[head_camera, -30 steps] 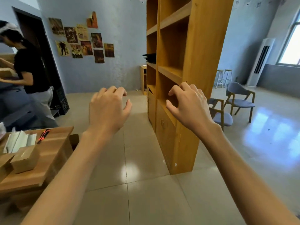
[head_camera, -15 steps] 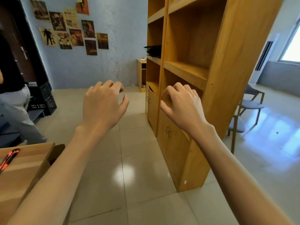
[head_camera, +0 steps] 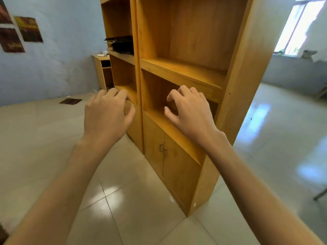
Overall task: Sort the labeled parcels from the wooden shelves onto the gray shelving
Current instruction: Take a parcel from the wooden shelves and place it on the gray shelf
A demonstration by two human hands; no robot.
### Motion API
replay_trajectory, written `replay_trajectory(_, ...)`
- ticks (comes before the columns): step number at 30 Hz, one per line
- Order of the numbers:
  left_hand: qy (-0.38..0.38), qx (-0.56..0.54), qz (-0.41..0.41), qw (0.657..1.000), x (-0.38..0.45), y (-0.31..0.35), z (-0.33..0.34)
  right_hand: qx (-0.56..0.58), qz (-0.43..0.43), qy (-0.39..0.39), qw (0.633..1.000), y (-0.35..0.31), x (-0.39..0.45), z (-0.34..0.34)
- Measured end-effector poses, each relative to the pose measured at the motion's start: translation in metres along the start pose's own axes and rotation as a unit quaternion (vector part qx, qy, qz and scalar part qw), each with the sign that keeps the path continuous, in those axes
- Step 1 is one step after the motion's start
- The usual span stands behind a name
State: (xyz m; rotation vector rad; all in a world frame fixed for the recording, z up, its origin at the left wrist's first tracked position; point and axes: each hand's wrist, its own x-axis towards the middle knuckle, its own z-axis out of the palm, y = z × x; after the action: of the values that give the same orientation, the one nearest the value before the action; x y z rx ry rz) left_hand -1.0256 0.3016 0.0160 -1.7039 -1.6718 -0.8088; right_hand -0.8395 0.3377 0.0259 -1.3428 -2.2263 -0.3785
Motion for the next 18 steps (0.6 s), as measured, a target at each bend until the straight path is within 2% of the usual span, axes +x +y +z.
replay_trajectory(7,0.023,-0.034,0.057,0.998,0.076,-0.049,0.112,-0.013,0.046,0.019,0.999,0.021,0.095,0.084)
replay_trajectory(14,0.014,-0.054,0.074,0.996,0.159,-0.086,0.203,-0.024,0.069,0.041,0.996,0.041,0.201,0.138)
replay_trajectory(18,0.001,-0.077,0.088,0.993,0.188,-0.108,0.254,-0.034,0.092,0.022,0.995,0.045,0.238,0.176)
